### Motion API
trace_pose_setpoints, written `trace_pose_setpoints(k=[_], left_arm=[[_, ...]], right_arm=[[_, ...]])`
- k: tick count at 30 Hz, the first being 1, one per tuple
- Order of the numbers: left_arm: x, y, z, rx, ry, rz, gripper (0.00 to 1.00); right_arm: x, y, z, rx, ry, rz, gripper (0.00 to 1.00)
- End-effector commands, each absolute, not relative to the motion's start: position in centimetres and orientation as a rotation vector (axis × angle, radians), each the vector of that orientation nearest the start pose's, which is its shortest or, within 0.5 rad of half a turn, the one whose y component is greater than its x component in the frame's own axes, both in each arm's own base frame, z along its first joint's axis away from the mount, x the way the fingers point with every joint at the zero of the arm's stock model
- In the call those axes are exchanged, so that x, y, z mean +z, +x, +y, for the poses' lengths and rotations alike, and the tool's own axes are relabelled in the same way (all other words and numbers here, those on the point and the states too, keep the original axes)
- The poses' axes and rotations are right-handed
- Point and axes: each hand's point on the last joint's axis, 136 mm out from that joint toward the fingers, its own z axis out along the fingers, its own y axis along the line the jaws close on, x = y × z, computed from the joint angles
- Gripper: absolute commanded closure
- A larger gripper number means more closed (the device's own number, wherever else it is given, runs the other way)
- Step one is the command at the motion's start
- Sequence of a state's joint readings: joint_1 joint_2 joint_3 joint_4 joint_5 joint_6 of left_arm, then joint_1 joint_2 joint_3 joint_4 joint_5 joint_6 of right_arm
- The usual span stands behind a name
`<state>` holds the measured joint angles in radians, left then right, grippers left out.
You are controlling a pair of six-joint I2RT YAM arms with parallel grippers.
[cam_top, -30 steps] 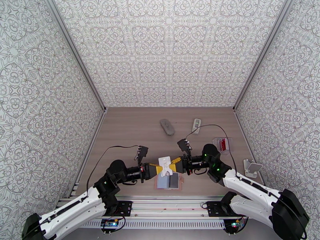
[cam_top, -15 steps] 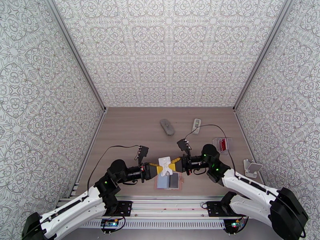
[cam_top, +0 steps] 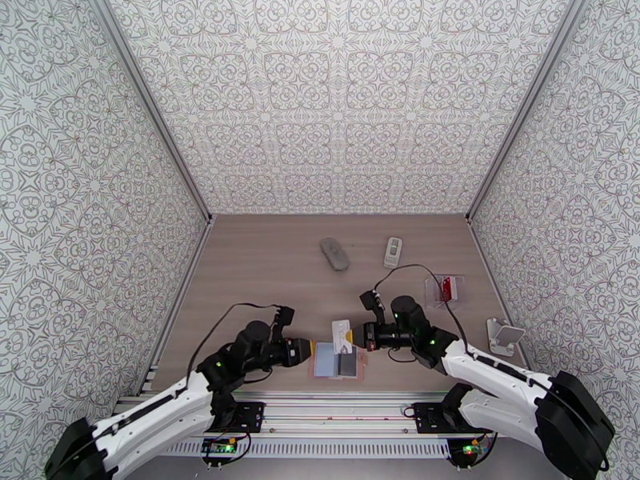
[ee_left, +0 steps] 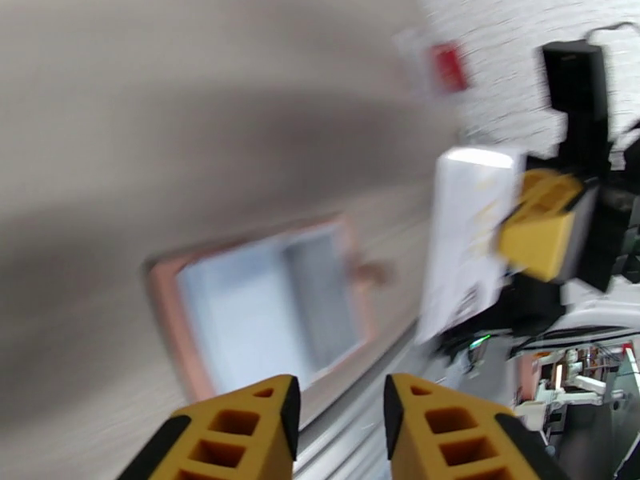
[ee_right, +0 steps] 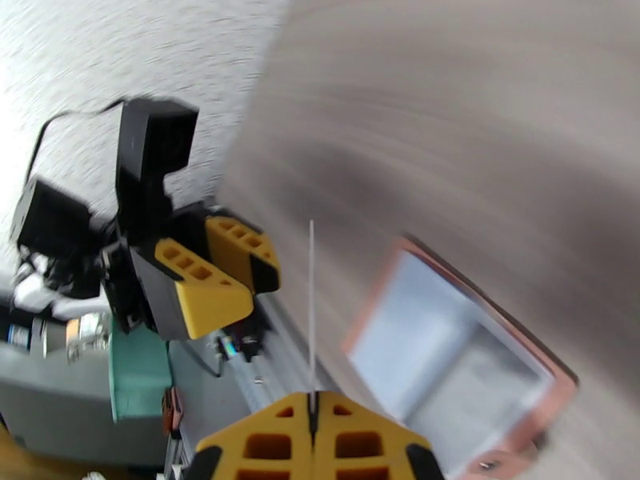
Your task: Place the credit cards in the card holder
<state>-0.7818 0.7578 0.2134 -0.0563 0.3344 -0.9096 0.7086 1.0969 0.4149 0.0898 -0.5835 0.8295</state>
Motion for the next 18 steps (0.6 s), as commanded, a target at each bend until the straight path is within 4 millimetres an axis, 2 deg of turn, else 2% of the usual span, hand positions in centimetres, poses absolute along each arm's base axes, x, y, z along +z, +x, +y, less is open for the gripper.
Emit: trace_pose_setpoints(k=[1,8,11,18], left_arm=[[8.5,15.2,-23.2,-1.249,0.053,2.433,0.66],[7.0,15.0,-24.8,-1.220,0.103,2.492,0.69],[6.4,15.1,-25.1,-1.195,0.108,2.510,0.70],[5.6,15.5,-25.3,-1.162,0.099,2.533,0.74]], right_arm=[[8.8,17.4,26.6,1.352,-0.066,2.553,1.00],[5.9,16.8,27.9,1.347,0.023,2.639,1.00],[4.9,16.7,27.7,1.307,0.059,2.673,1.00],[4.0,16.4,27.5,1.279,0.094,2.705,1.00]])
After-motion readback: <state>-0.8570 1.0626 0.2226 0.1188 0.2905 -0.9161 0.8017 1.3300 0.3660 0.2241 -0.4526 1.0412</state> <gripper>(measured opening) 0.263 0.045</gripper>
